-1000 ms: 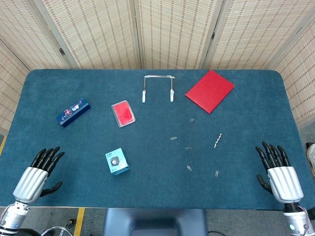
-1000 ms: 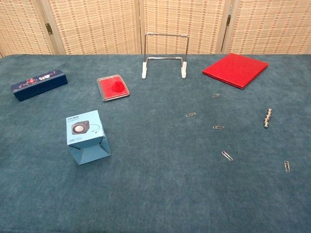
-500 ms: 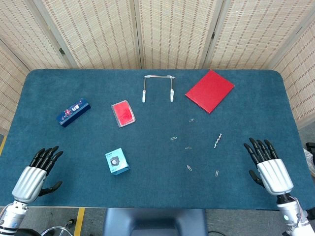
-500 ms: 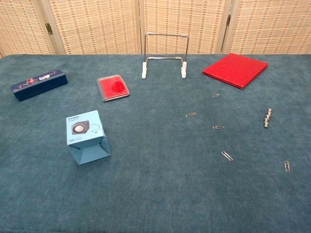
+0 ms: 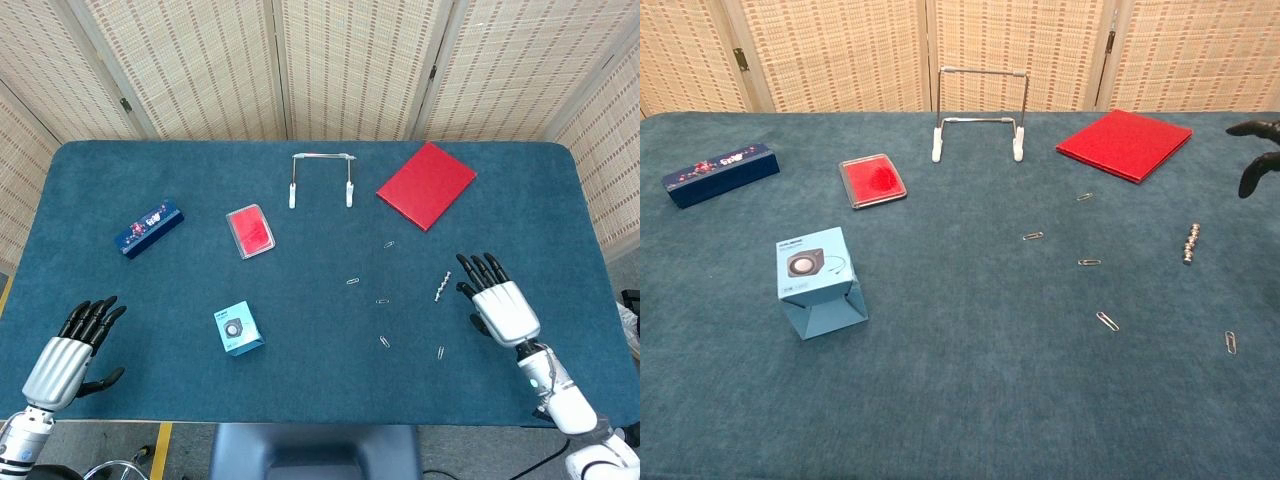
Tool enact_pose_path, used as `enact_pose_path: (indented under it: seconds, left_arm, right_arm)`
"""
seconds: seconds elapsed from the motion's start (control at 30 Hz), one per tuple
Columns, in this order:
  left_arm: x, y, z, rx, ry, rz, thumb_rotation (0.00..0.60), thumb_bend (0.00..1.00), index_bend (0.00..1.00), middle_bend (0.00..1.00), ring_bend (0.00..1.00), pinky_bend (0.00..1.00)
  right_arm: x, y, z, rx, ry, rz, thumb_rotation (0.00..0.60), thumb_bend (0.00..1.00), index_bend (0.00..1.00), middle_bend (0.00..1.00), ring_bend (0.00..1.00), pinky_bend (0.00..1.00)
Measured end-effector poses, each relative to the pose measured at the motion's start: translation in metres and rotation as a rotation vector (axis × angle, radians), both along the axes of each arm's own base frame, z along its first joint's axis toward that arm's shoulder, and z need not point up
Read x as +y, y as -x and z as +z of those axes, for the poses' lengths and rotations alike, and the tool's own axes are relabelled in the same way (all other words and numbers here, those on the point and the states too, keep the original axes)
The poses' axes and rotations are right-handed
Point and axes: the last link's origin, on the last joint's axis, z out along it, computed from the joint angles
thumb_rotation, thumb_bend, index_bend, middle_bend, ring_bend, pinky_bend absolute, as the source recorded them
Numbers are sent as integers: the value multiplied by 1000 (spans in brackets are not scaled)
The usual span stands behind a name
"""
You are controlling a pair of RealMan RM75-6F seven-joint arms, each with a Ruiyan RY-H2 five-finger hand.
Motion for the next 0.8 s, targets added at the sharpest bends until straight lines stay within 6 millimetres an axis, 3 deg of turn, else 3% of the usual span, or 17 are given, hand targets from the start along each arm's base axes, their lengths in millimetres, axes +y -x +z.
enact_pose_path:
  seconds: [0.37, 0.8]
  left_arm:
    - [0, 0, 1, -7, 0, 0, 600, 298, 0, 0, 0, 0]
    - [-3, 1, 7, -33, -3, -8, 600, 299, 0, 0, 0, 0]
  right_arm:
    - [-26, 21, -41, 56, -30, 3, 600, 331, 416, 0, 0, 0]
    - [-55, 5, -70, 68, -45, 50, 600, 332, 461, 0, 0, 0]
